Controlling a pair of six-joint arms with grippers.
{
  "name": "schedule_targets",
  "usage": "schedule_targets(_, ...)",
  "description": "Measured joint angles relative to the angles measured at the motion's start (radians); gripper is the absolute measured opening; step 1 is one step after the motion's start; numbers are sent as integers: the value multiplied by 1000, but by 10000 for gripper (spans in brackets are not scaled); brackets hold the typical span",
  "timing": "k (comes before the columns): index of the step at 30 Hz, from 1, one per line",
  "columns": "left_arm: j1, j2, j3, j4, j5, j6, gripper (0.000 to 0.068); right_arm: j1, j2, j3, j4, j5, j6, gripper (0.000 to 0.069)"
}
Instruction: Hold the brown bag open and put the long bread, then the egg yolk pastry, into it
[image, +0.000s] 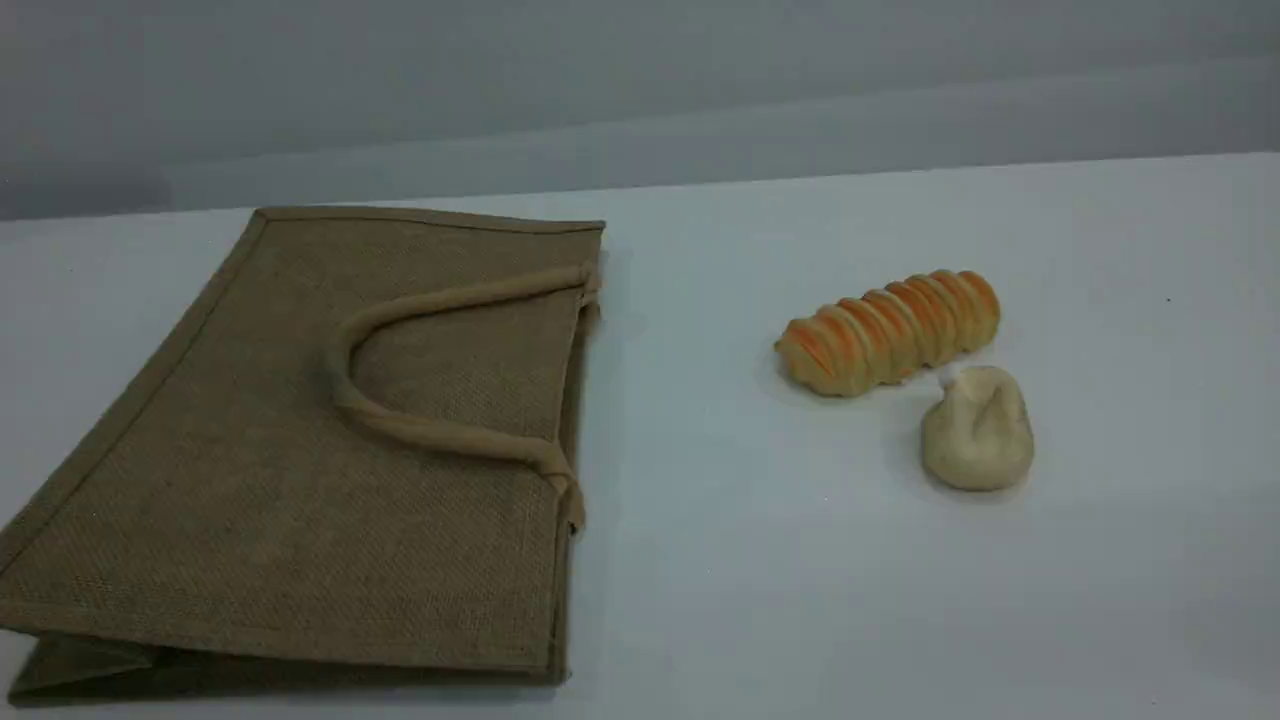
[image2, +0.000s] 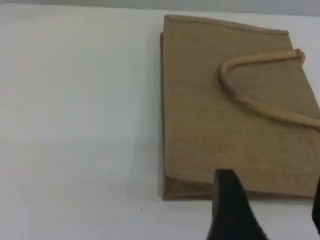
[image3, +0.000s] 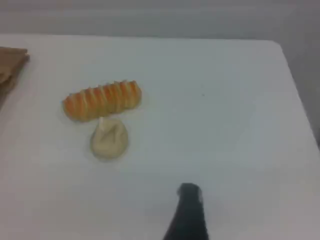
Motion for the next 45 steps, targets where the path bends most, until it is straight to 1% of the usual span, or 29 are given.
schedule_targets(8,0,0,0,6,0,0,356,0,0,0,1,0,2,534)
schedule_targets(11,0,26,-11,6,-14,0,356,0,0,-6,6,-7,-21,534)
schedule_targets(14,0,100,-52,-27,-50,0,356,0,23,-30,36,-46,-60,534)
schedule_targets(16,0,170,-90,-21,-79,12,356,0,83,-51,69,-94,-80,534)
schedule_targets(20,0,353,-180,-21,-138,25,356,0,251,-63,135,-204,-122,534)
schedule_targets(23,0,504,-240,-19,-151,24,356,0,396,-75,196,-301,-150,534)
schedule_targets(25,0,613,-273,-15,-199,18,356,0,503,-86,245,-371,-179,534)
schedule_targets(29,0,813,-309,-23,-318,-36,356,0,718,-111,352,-514,-249,534)
schedule_targets(32,0,981,-336,-23,-398,-76,356,0,880,-149,434,-609,-285,534)
schedule_targets(35,0,1138,-375,-23,-456,-83,356,0,1036,-211,499,-648,-325,534)
schedule_targets(42,0,1483,-504,-32,-488,-83,356,1,1352,-366,527,-654,-345,534)
schedule_targets(45,-2,1607,-560,-68,-496,-81,356,1,1462,-413,527,-676,-345,534)
